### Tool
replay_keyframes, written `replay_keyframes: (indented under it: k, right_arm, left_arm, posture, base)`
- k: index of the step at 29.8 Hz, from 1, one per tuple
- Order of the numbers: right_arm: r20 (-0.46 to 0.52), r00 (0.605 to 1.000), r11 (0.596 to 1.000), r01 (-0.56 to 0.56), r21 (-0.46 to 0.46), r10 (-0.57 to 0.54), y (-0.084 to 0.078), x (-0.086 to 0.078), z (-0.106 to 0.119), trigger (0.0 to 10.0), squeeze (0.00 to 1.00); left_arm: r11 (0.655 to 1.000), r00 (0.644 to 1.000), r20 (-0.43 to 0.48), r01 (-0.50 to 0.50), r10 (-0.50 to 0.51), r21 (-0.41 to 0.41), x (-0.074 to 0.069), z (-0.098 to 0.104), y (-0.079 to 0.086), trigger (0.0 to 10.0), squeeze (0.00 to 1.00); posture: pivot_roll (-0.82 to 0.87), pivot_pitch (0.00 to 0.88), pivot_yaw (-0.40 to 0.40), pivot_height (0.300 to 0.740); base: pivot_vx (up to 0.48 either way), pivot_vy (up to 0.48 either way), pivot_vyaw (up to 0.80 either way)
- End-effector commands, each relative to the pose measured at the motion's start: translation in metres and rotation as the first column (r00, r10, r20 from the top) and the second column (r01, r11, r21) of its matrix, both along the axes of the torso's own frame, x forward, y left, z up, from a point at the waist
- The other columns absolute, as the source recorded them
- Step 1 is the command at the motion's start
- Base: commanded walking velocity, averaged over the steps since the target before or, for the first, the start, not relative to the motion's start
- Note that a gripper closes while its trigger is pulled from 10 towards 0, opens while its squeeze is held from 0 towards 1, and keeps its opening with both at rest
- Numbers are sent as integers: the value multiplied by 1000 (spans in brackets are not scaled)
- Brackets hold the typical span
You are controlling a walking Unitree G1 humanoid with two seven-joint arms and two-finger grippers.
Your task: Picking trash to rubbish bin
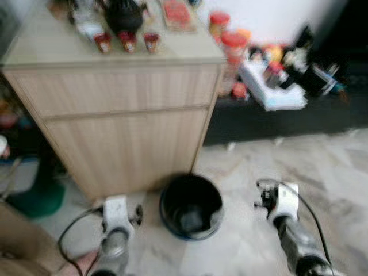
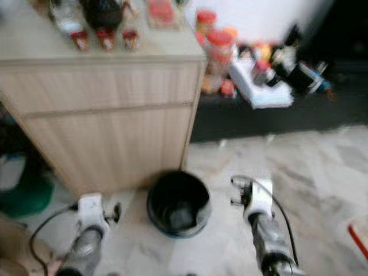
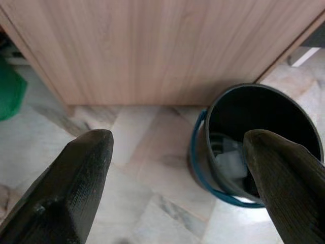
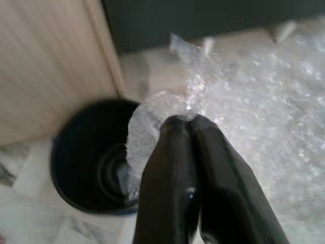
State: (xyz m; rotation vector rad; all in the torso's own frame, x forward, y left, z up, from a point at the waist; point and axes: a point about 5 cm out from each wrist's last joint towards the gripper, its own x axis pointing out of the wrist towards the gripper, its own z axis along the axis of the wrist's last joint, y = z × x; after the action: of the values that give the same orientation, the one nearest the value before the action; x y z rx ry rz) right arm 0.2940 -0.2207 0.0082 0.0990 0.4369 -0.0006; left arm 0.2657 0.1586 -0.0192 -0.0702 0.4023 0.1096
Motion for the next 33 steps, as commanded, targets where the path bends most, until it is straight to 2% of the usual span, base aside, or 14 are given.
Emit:
replay_keyframes:
  k: [1,4,7,8,9,11,13,16,18,23,26,30,31,33]
  right_arm:
    - [51,998,999,-46,-7,46,9,9,9,10000,0]
    - [93,986,990,-137,-27,139,23,17,17,10000,0]
    - [119,974,982,-191,-16,191,32,21,21,10000,0]
    - [126,963,971,-241,2,239,40,22,23,10000,0]
    - [126,963,971,-241,2,239,40,22,23,10000,0]
    - [126,937,944,-330,23,324,53,23,23,10000,0]
    - [130,924,931,-364,13,360,58,24,25,10000,0]
    - [129,927,935,-355,-13,353,58,26,26,10000,0]
    - [120,947,954,-297,-34,299,54,30,28,10000,0]
    - [121,953,961,-274,-45,277,52,32,30,10000,0]
    - [80,969,970,-228,-85,235,48,31,27,10000,0]
    - [25,960,950,-271,-155,278,53,29,21,10000,0]
    - [-43,954,929,-297,-221,295,54,27,16,10000,0]
    - [-78,948,914,-319,-252,310,55,25,12,10000,0]
  left_arm:
    - [1000,1000,13,-1,1,8,3,3,2,10000,0]
    - [999,998,49,28,-29,18,10,10,-2,10000,0]
    - [998,996,70,54,-55,24,13,13,-5,10000,0]
    - [997,994,83,73,-76,36,14,15,-8,10000,0]
    - [997,994,83,73,-76,36,14,15,-8,10000,0]
    - [996,993,86,79,-81,32,15,16,-8,10000,0]
    - [995,994,67,90,-92,34,14,14,-8,10000,0]
    - [994,993,41,105,-107,33,14,12,-9,10000,0]
    - [990,990,33,139,-140,17,14,11,-12,10000,0]
    - [985,985,30,170,-170,-11,15,11,-15,10000,0]
    - [970,970,-8,243,-243,-6,14,9,-18,10000,0]
    - [958,958,-27,285,-286,-13,13,7,-19,10000,0]
    - [949,948,-44,316,-316,-6,12,5,-20,10000,0]
    - [939,938,-54,345,-344,10,10,4,-21,10000,0]
  posture:
    - [34,176,-158,740]
    - [33,183,-157,740]
    - [36,184,-157,740]
    - [36,189,-156,740]
    - [36,189,-156,740]
    - [38,194,-154,740]
    - [37,196,-153,740]
    - [37,196,-153,740]
    - [38,200,-151,740]
    - [38,207,-150,740]
    - [37,213,-154,740]
    - [42,214,-157,740]
    - [44,213,-157,740]
    - [43,212,-157,740]
  base:
    - [315,0,0]
    - [314,0,0]
    - [316,0,0]
    - [296,0,0]
    - [296,0,0]
    - [268,0,0]
    - [120,0,0]
    - [0,0,0]
    - [0,0,0]
    - [0,0,0]
    - [0,0,0]
    - [0,0,0]
    - [0,0,0]
    - [0,0,0]
